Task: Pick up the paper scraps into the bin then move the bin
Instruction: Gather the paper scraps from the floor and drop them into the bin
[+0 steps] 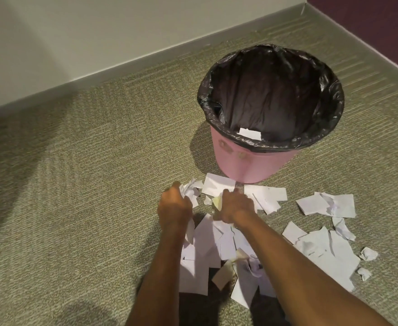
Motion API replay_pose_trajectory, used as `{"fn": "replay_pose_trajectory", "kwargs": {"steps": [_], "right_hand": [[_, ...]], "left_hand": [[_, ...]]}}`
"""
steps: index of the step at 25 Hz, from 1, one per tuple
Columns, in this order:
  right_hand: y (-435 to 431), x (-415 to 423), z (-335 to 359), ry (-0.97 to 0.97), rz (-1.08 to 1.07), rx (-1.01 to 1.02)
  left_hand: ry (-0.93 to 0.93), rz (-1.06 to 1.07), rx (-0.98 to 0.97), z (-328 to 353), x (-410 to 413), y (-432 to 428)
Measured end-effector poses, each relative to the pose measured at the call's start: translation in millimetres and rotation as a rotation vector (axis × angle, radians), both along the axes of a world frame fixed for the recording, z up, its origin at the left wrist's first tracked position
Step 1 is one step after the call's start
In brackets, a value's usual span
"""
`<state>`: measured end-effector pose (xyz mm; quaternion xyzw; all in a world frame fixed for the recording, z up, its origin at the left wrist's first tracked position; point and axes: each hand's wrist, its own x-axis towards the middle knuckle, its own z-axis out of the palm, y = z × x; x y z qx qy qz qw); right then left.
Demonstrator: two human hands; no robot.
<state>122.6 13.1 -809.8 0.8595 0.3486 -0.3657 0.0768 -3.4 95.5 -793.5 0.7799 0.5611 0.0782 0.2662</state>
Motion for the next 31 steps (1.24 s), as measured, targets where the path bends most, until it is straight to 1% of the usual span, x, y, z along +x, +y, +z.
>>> {"fn": "replay_pose_trajectory", "kwargs": {"steps": [3, 5, 8, 11, 13, 14, 15, 17, 20, 22, 24, 26, 29, 31], "right_hand": [[-11, -25, -15, -0.093, 0.02, 0.049], [-16, -27, -17, -0.107, 0.042, 0.099], [-14, -19, -2, -0.066, 0.033, 0.127], [1, -12, 35, 0.006, 0.066, 0.134], [16, -6, 71, 0.096, 0.149, 0.119], [23, -1, 91, 0.122, 0.186, 0.125], [27, 4, 111, 0.144, 0.221, 0.133], [30, 17, 149, 0.17, 0.277, 0.171], [20, 37, 198, 0.182, 0.317, 0.242], [8, 48, 219, 0.224, 0.31, 0.259], [-3, 57, 233, 0.24, 0.289, 0.259], [-12, 66, 243, 0.257, 0.24, 0.301], [-28, 82, 260, 0.284, 0.146, 0.44], [-36, 92, 269, 0.294, 0.042, 0.523]], "left_hand": [[-0.049, 0.021, -0.016, 23, 3, 16], [-0.14, 0.043, -0.014, 48, 5, 24], [-0.371, 0.077, -0.051, 112, 15, 35], [-0.649, 0.092, 0.029, 196, 38, 39], [-0.78, 0.012, 0.085, 244, 60, 40], [-0.808, -0.061, 0.095, 259, 75, 41], [-0.779, -0.139, 0.096, 267, 90, 43], [-0.617, -0.299, 0.099, 266, 124, 48], [-0.307, -0.44, 0.127, 235, 163, 50], [-0.198, -0.513, 0.114, 217, 176, 48], [-0.147, -0.536, 0.109, 204, 184, 50], [-0.136, -0.55, 0.102, 195, 188, 50], [-0.157, -0.561, 0.073, 188, 190, 47], [-0.165, -0.566, 0.067, 186, 187, 45]]}}
